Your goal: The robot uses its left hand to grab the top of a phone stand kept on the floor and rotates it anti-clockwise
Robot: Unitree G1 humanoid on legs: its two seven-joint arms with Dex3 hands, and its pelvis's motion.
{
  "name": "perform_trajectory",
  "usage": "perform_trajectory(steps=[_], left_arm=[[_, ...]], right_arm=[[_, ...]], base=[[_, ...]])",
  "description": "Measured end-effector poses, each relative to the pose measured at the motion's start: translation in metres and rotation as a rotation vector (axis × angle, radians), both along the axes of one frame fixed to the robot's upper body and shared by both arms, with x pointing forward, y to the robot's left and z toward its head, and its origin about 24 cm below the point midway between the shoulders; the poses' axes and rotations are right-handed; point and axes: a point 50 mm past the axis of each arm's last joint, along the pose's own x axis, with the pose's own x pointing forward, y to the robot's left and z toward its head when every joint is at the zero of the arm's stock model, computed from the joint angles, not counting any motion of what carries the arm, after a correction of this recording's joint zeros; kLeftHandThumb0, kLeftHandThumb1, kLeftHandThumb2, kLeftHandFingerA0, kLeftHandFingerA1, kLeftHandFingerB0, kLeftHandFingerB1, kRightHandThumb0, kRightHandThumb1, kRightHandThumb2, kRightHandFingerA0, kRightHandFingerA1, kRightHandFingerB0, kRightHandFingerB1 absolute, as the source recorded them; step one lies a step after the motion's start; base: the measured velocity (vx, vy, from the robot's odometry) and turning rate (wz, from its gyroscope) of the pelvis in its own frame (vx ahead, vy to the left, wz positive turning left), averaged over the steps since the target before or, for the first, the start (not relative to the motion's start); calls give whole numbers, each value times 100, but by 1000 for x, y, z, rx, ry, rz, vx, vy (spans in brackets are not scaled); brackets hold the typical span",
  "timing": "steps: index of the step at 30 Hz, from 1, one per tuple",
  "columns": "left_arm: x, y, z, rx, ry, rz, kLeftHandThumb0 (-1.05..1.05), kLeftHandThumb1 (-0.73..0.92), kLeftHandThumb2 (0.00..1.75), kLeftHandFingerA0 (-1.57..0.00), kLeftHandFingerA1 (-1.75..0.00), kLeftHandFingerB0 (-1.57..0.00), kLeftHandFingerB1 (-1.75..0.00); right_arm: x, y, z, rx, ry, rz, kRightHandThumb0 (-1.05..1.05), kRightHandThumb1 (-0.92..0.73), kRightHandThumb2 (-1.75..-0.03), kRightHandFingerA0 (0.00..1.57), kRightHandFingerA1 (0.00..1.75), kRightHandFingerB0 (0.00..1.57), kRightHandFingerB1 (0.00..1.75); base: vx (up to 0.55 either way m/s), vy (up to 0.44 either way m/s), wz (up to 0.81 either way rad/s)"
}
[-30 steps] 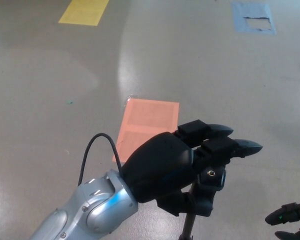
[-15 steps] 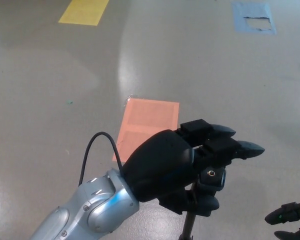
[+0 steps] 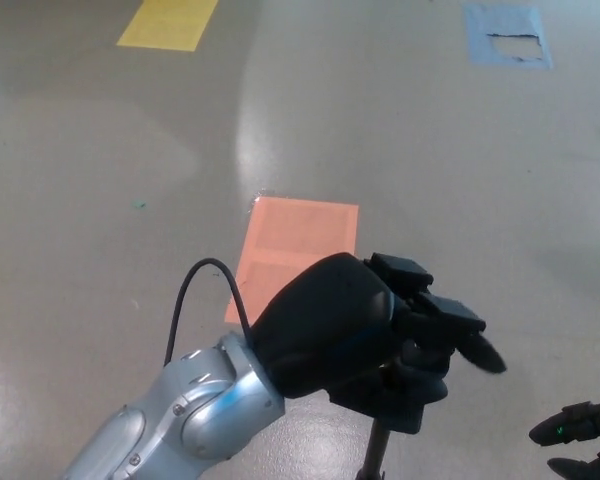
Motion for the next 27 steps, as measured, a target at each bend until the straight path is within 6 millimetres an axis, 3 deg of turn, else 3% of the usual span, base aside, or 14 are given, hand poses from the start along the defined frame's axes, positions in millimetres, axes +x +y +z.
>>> perform_trajectory(steps=[5, 6, 10, 11, 12, 16, 17, 18, 21, 22, 24, 25, 27], left_arm=[[1, -1, -3, -24, 30, -5, -26, 69, 65, -82, -156, -78, -108], [2, -1, -3, -30, 36, -6, -20, 74, 63, -78, -157, -78, -100], [2, 0, -3, -44, 51, -11, -19, 73, 61, -82, -151, -82, -93], [2, 0, -3, -46, 56, -13, -14, 77, 63, -106, -91, -94, -73], [2, 0, -3, -52, 65, -16, -13, 77, 63, -108, -87, -95, -72], [1, -2, -3, -86, 123, -23, -13, 77, 63, -105, -85, -94, -69], [1, -2, -3, -86, 123, -23, -9, 76, 63, -108, -80, -97, -63], [0, -3, -2, -97, 147, -26, -12, 75, 63, -107, -84, -97, -62], [0, -4, 0, -111, 180, -29, -17, 74, 63, -110, -82, -97, -62], [1, -4, 0, -113, 189, -29, -18, 74, 63, -112, -79, -97, -63], [1, -4, 0, -123, 215, -28, -18, 74, 63, -112, -79, -97, -63], [2, -4, 1, -130, 231, -28, -20, 73, 63, -111, -80, -97, -62], [3, -4, 1, -143, 255, -26, -20, 73, 63, -111, -79, -97, -62]], right_arm=[[2, 2, 2, 1, -13, 8, -51, -77, -63, 48, 41, 35, 35], [2, 2, 2, 1, -13, 8, -51, -77, -63, 49, 41, 36, 35], [2, 2, 2, 0, -13, 9, -52, -77, -63, 50, 41, 36, 35], [2, 2, 2, 0, -13, 9, -50, -78, -64, 48, 39, 34, 34], [2, 2, 2, 0, -14, 10, -49, -78, -63, 50, 39, 34, 34], [2, 2, 2, 0, -13, 10, -50, -77, -63, 52, 41, 35, 35], [2, 2, 2, 0, -13, 10, -60, -64, -90, 45, 53, 33, 48], [2, 2, 2, 0, -13, 10, -57, -77, -63, 52, 41, 36, 35], [2, 2, 2, 0, -13, 10, -60, -73, -64, 52, 42, 33, 35], [2, 2, 2, 0, -14, 10, -65, -62, -91, 45, 53, 31, 47], [2, 2, 2, 0, -14, 10, -65, -62, -91, 45, 53, 31, 47], [2, 2, 2, 0, -14, 10, -66, -70, -66, 50, 42, 32, 35], [2, 2, 2, 0, -14, 10, -63, -71, -64, 53, 43, 34, 36]], base=[[0, 0, 0], [0, 0, 0], [0, 0, 0], [0, 0, 0], [0, 0, 0], [0, 0, 0], [0, 0, 0], [0, 0, 0], [0, 0, 0], [0, 0, 0], [0, 0, 0], [0, 0, 0], [0, 0, 0]])
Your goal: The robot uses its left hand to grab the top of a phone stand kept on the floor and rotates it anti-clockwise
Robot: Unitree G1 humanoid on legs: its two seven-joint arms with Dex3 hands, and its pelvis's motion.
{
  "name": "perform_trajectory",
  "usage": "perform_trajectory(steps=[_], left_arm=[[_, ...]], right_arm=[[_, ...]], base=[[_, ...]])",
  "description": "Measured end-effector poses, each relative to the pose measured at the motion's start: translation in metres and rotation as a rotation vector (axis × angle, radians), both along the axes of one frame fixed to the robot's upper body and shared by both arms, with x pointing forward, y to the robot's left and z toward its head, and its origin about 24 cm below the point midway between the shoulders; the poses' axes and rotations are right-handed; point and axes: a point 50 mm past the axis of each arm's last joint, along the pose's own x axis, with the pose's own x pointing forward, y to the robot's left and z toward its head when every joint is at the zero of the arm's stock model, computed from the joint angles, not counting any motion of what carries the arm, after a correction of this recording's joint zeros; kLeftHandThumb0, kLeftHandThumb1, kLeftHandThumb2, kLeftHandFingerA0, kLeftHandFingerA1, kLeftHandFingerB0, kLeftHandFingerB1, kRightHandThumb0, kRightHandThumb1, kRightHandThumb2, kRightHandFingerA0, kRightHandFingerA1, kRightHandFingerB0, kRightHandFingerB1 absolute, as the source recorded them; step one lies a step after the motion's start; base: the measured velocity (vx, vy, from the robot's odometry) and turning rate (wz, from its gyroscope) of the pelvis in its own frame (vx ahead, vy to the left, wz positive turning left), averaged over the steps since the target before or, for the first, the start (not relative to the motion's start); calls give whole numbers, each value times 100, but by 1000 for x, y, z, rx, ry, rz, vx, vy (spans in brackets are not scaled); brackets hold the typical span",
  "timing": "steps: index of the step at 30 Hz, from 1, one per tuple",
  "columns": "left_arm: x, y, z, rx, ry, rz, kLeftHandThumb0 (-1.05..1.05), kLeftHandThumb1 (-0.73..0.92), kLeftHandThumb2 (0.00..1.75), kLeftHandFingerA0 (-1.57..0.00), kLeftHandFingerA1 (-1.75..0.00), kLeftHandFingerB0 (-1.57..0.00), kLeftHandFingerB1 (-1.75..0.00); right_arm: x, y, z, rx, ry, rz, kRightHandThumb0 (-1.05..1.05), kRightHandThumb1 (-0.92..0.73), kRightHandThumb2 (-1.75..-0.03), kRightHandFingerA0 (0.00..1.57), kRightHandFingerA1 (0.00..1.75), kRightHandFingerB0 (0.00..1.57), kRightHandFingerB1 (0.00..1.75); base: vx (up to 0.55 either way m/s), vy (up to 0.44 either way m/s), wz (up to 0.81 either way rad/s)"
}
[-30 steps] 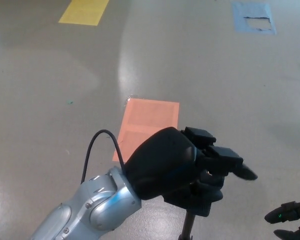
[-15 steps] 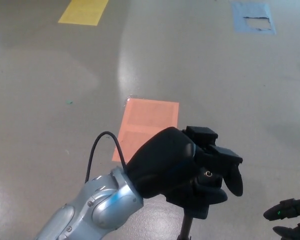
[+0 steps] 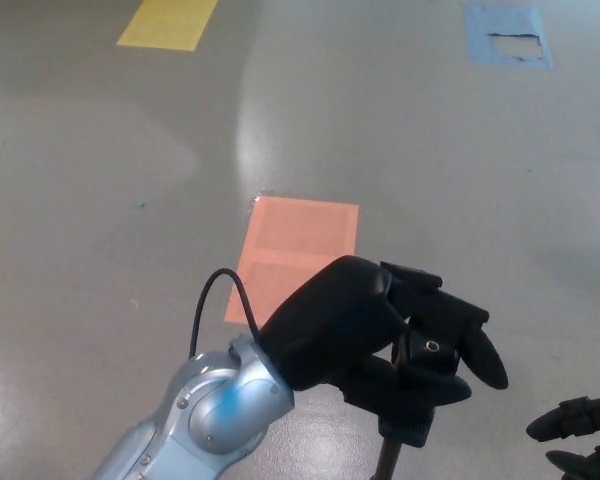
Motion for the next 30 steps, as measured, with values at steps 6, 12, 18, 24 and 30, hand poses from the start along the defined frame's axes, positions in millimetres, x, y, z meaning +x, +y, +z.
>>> perform_trajectory(steps=[6, 12, 18, 24, 30], left_arm=[[4, 1, 2, -41, 93, 3, -21, 72, 64, -119, -75, -98, -60], [7, 2, 3, -72, 165, 9, -21, 71, 62, -121, -73, -99, -60], [12, 4, 4, -106, 247, 14, -19, 70, 62, -121, -73, -100, -60], [17, 6, 5, -130, 319, 15, -22, 68, 62, -125, -69, -101, -60], [21, 8, 5, -156, 380, 17, -22, 68, 62, -122, -72, -99, -61]], right_arm=[[0, 0, 0, 0, 0, 0, -58, -73, -63, 52, 42, 33, 35], [0, 0, 0, 0, -1, 1, -48, -75, -62, 51, 41, 38, 36], [1, 0, 1, 0, -2, 1, -51, -74, -62, 49, 41, 38, 36], [1, 0, 1, 0, -3, 1, -55, -77, -62, 52, 41, 38, 35], [1, 0, 1, 0, -3, 1, -53, -77, -61, 53, 41, 39, 35]], base=[[0, 0, 0], [0, 0, 0], [0, 0, 0], [0, 0, 0], [0, 0, 0]])
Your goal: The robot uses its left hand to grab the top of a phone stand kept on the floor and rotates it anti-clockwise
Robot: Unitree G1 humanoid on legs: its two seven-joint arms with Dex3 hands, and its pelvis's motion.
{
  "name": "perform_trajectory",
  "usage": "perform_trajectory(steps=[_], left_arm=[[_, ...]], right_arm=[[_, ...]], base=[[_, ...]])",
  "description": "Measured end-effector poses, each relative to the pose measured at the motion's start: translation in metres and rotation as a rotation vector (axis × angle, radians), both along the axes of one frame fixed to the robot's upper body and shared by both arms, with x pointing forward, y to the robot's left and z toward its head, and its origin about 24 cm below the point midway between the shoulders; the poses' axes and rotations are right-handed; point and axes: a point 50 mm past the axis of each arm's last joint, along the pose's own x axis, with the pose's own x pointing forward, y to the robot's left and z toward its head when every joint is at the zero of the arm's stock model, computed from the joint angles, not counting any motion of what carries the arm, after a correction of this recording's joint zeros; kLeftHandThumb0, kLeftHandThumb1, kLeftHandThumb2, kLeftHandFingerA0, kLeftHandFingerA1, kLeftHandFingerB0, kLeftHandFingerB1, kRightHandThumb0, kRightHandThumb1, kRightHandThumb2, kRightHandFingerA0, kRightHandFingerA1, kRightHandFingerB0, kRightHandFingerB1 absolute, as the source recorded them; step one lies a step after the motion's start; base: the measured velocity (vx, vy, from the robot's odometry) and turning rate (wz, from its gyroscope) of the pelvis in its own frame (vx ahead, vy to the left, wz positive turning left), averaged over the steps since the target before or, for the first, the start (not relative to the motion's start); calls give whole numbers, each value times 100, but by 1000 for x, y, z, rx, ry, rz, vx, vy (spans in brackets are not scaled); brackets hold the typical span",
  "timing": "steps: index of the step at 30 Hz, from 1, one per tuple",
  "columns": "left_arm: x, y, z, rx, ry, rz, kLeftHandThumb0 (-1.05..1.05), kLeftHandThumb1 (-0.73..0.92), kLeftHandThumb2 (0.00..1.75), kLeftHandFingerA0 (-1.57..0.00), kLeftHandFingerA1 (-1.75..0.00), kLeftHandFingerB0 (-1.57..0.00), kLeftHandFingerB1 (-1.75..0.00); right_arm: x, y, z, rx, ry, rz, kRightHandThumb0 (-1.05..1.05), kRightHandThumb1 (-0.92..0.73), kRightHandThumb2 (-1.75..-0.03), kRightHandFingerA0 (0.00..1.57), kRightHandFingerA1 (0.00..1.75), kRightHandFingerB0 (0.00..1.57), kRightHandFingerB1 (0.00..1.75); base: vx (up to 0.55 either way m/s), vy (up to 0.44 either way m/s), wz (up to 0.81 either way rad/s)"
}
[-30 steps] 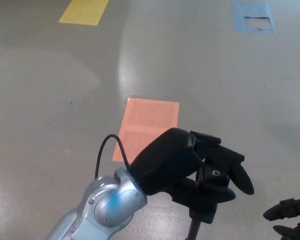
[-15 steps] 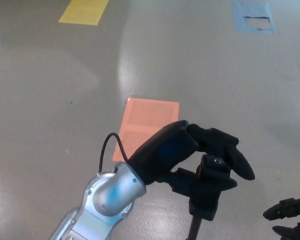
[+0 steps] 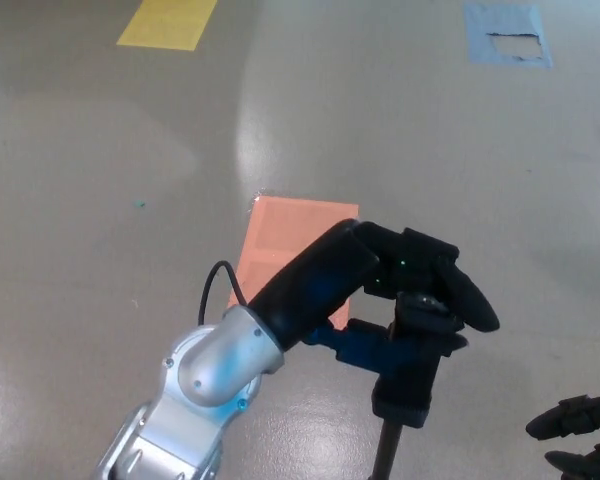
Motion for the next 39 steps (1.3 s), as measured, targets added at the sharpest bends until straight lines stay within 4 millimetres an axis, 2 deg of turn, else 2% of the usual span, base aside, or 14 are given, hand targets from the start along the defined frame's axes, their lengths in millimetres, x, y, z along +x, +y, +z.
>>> perform_trajectory(steps=[1, 2, 3, 12, 39], left_arm=[[1, 0, 0, -8, 20, 0, -22, 68, 62, -122, -72, -99, -61], [2, 0, 0, -12, 29, 0, -20, 69, 62, -124, -69, -97, -63], [2, 0, 0, -17, 41, 0, -20, 72, 62, -125, -67, -97, -63], [10, 4, 1, -60, 150, 3, -20, 71, 65, -125, -70, -95, -64], [24, 7, -5, -181, 469, -6, -18, 68, 68, -121, -78, -88, -65]], right_arm=[[0, 0, 0, 0, 0, 0, -53, -77, -61, 53, 41, 39, 35], [0, 0, 0, 0, 0, 0, -57, -63, -89, 45, 53, 34, 48], [0, 0, 0, 0, 0, 0, -51, -78, -62, 53, 40, 38, 34], [3, 1, 3, 0, -11, 3, -48, -77, -63, 48, 39, 35, 34], [9, 2, 8, 0, -29, 9, -51, -76, -62, 49, 42, 35, 36]], base=[[0, 0, 0], [0, 0, 0], [0, 0, 0], [0, 0, 0], [0, 0, 0]])
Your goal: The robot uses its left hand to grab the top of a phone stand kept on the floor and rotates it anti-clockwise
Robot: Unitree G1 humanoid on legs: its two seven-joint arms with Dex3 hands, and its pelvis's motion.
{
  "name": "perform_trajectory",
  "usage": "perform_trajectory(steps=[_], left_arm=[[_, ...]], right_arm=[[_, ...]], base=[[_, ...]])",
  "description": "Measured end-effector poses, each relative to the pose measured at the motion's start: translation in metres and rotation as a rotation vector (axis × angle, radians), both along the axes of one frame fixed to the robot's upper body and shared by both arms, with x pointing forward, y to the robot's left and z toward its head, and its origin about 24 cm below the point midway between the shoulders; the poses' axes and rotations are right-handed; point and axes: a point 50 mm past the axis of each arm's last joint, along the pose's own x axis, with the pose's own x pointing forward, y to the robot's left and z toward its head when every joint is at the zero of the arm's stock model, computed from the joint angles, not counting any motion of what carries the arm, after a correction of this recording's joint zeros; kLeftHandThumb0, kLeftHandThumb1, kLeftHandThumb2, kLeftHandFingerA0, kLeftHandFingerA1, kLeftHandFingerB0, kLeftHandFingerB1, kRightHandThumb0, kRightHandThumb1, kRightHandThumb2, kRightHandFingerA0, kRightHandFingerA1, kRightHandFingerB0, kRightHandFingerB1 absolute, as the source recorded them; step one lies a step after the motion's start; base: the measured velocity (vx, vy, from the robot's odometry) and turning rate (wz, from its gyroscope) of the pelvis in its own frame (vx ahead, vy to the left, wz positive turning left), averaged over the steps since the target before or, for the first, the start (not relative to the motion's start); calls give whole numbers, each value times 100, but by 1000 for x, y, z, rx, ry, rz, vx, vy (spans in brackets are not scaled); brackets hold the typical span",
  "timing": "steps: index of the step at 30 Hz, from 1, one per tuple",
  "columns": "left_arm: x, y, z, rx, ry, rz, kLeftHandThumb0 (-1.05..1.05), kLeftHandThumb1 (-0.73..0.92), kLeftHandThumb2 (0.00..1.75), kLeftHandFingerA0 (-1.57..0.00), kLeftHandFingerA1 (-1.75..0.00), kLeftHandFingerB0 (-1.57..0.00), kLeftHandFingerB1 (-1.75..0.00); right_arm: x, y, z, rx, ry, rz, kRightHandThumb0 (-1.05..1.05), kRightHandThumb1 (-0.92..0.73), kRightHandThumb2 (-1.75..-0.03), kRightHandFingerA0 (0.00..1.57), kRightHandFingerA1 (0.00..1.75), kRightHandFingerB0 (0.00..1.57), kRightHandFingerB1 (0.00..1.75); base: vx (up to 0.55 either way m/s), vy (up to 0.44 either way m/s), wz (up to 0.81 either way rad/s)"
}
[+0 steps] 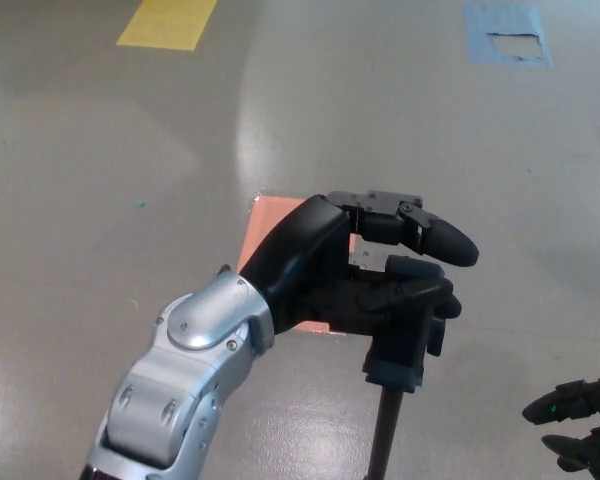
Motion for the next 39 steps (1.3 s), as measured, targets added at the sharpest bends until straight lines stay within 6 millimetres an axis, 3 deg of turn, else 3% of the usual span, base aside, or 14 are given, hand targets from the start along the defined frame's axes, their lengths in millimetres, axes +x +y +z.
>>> perform_trajectory(steps=[37, 39], left_arm=[[10, 1, -5, -77, 344, -43, -22, 69, 67, -119, -85, -90, -64], [10, 1, -5, -81, 359, -44, -21, 72, 65, -119, -77, -85, -62]], right_arm=[[12, 4, 11, -7, -37, 18, -50, -78, -63, 47, 40, 36, 35], [13, 4, 12, -8, -38, 20, -50, -78, -63, 50, 39, 37, 35]], base=[[0, 0, 0], [0, 0, 0]])
